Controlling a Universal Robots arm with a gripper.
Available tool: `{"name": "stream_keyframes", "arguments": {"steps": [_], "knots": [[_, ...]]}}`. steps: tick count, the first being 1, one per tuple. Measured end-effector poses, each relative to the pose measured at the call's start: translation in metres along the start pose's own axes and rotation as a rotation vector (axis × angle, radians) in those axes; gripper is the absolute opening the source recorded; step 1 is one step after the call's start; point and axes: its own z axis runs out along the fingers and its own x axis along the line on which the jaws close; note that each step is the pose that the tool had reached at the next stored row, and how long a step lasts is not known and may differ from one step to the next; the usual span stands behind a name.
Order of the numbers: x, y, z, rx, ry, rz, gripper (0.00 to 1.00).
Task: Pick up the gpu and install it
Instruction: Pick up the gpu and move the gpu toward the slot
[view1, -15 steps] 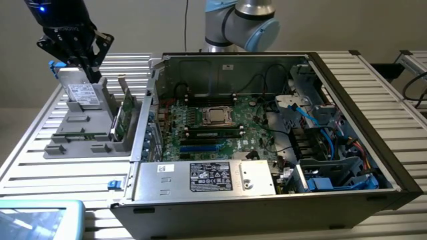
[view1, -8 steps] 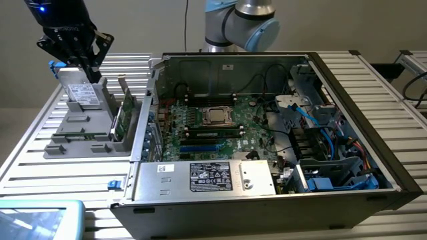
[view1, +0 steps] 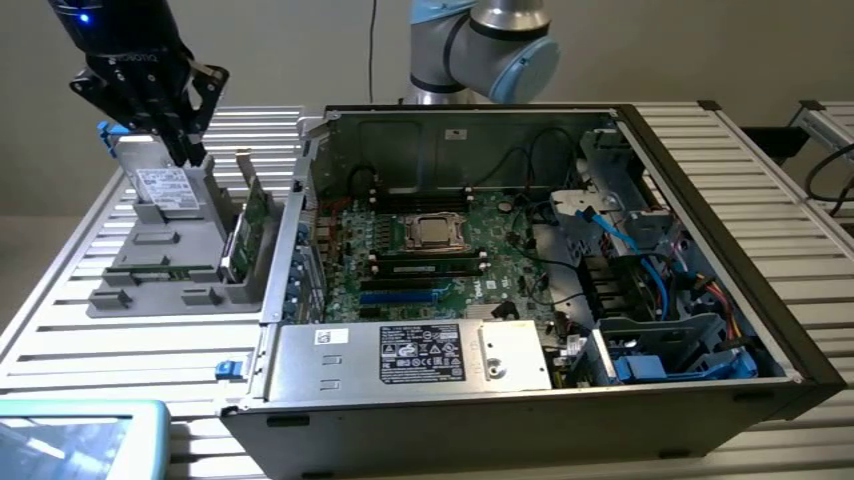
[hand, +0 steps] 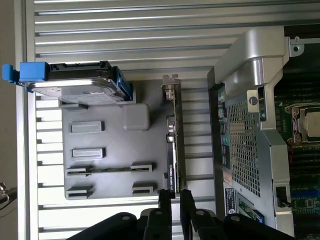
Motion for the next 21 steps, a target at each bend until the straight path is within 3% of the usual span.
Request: {"name": "stream_keyframes", "arguments": {"steps": [3,5,6,7,11,16,21], "knots": [[0.0,0.0,0.0,0.0,0.0,0.0,0.31],[0.0,0.0,0.0003,-0.0001,-0.0009,0.0,0.43],[0.0,0.0,0.0011,-0.0004,-0.0046,0.0,0.43],[0.0,0.0004,0.0017,-0.0009,-0.0099,0.0,0.49],[0.003,0.0027,0.0058,-0.0024,-0.0251,-0.001,0.49],[0.009,0.0049,0.0145,-0.0025,-0.0273,-0.001,0.49],[0.01,0.0062,0.0215,-0.0099,-0.0284,-0.001,0.49]]}}
